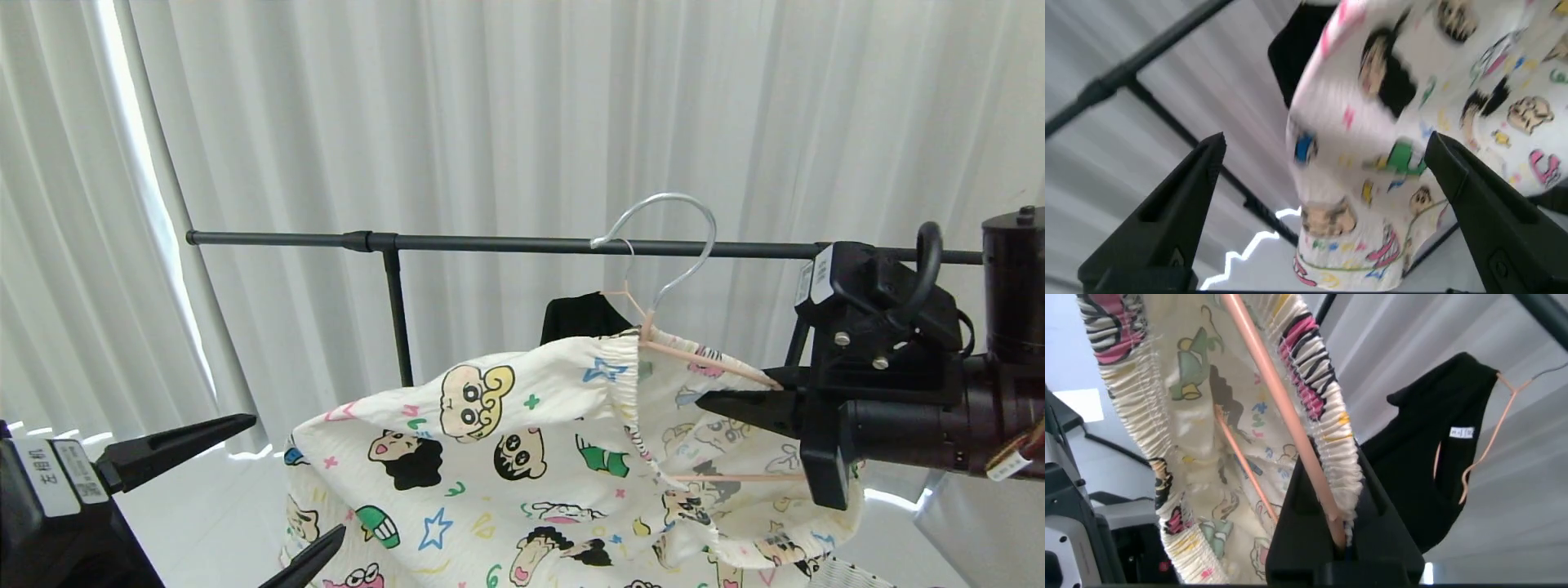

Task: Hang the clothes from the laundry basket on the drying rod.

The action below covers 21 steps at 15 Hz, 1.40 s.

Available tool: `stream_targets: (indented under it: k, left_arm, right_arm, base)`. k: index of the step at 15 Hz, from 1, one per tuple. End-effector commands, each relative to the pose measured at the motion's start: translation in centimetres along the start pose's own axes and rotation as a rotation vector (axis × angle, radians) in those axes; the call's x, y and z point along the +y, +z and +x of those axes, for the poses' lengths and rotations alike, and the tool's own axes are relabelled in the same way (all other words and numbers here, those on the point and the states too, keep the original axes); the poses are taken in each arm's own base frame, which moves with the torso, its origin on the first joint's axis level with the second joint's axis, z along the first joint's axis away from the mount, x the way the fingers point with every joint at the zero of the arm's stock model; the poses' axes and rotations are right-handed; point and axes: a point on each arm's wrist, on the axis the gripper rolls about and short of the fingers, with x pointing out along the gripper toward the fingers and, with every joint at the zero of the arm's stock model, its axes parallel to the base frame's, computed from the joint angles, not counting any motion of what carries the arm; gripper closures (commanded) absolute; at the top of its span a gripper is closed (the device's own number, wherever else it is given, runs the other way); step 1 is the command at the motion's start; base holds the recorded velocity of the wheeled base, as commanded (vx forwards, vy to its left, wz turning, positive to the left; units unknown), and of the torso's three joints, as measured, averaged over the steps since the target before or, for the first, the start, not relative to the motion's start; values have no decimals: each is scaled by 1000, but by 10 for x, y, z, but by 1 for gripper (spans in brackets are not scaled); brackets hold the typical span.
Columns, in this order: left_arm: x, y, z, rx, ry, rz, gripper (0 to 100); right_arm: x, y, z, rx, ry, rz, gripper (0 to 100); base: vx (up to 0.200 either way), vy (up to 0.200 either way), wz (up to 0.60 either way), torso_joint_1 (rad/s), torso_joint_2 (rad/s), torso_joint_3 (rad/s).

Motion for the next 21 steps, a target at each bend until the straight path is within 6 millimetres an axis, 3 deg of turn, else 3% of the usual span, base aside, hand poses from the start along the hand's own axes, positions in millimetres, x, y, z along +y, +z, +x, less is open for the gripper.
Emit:
stream_targets:
  k: [1, 7, 8, 14, 18, 21]
  left_arm:
    - [2, -7, -2, 28, 38, -48, 0]
    - [-5, -21, -2, 63, -17, -123, 0]
    - [-6, -23, -2, 72, -20, -124, 100]
    - [0, -28, -2, 109, 51, -144, 100]
    - [10, -47, -6, 218, 206, -204, 100]
    - [7, -57, -8, 257, 217, -217, 100]
  right_arm:
    - [1, 3, -8, -25, -9, -6, 100]
    - [4, 8, -19, -67, 15, -69, 100]
    - [3, 8, -20, -71, 13, -69, 100]
    - [3, 8, -20, -68, 7, -70, 100]
    - [1, 0, -19, -41, -8, -55, 100]
    - [-8, -3, -21, -35, -48, -35, 100]
  base:
    - [0, 0, 0, 0, 0, 0]
    - [0, 0, 0, 0, 0, 0]
    - [0, 0, 0, 0, 0, 0]
    - [0, 0, 0, 0, 0, 0]
    - [0, 0, 0, 0, 0, 0]
    - [0, 0, 0, 0, 0, 0]
